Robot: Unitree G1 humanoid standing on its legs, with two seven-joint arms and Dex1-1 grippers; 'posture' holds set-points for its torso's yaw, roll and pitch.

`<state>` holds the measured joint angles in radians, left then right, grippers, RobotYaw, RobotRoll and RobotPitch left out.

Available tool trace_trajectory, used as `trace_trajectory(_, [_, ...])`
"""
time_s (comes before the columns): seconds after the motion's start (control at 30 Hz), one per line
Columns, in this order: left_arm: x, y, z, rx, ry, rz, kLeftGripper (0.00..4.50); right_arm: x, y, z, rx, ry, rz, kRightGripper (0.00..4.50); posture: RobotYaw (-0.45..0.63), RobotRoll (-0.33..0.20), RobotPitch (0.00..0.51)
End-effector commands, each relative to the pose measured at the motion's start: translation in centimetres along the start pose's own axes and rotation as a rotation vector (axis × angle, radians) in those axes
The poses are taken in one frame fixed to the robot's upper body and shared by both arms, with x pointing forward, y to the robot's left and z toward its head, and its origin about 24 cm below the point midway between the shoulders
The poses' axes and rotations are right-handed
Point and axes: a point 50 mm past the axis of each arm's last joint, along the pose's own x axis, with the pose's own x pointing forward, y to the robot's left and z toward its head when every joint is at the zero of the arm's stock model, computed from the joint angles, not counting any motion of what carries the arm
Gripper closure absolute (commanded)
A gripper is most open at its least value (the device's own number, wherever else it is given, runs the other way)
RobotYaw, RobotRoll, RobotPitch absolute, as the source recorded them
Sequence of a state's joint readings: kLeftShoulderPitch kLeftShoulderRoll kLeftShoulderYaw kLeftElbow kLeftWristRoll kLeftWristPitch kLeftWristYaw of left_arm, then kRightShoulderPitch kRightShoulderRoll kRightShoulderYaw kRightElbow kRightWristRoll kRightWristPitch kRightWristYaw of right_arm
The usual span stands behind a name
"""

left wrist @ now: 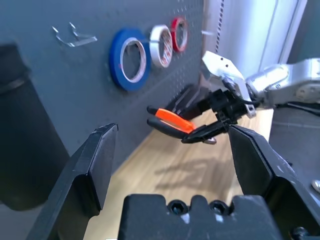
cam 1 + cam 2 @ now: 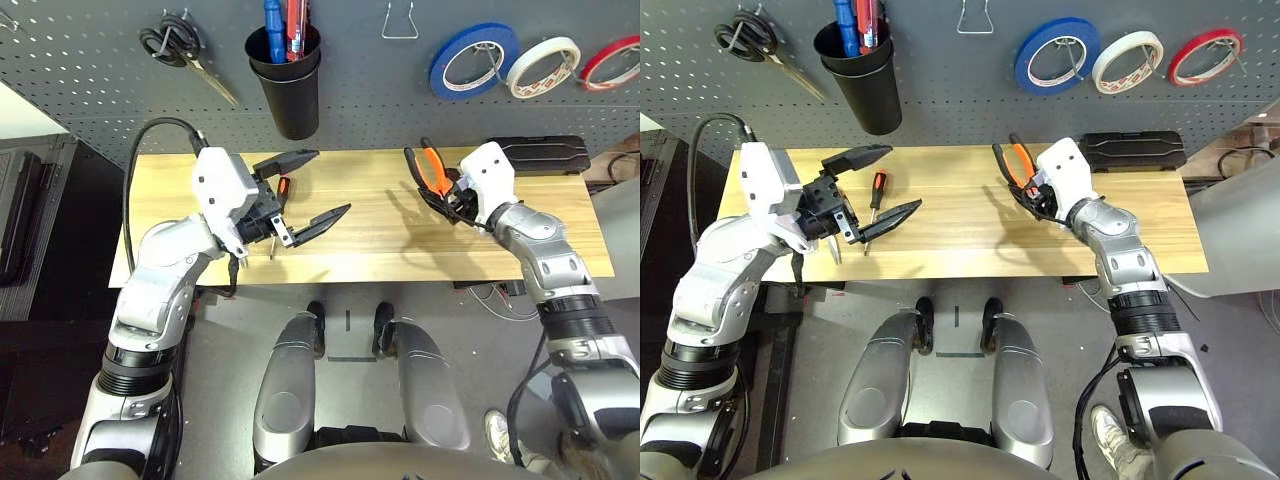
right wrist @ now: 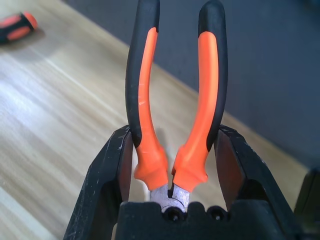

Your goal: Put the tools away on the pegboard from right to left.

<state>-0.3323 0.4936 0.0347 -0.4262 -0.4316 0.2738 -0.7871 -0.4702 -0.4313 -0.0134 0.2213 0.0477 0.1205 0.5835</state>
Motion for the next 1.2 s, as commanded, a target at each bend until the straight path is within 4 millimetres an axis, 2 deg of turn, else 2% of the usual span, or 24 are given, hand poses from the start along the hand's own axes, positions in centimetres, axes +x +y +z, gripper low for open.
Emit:
trace_trajectory(0.03, [-0.2,-0.1,1.0,0.019,-0.032,0.004,0.00,-0.7,-0.4,2.5,-0.042,-0.128,-0.015,1.90,0.20,0.000,0.266])
trace_trajectory(0.33, [0.5,0.8,2.7,0.009,-0.130,0.052,0.00,0.6,-0.3,8.3,-0.078,-0.338,-0.078,1.90,0.18,0.000,0.253])
trace_trajectory(0.87, [0.7,1.4,2.6,0.015,-0.116,0.053,0.00,0.9,-2.3,18.3,-0.097,-0.625,-0.241,1.90,0.17,0.000,0.248])
trace_trajectory(1.0, [0.7,1.4,2.5,0.014,-0.109,0.050,0.00,1.6,-2.7,19.5,-0.060,-0.657,-0.262,1.90,0.17,0.000,0.251])
trace_trajectory(1.2, [0.6,1.3,2.4,0.014,-0.102,0.054,0.00,2.9,-2.9,20.0,-0.031,-0.691,-0.277,1.90,0.18,0.000,0.255])
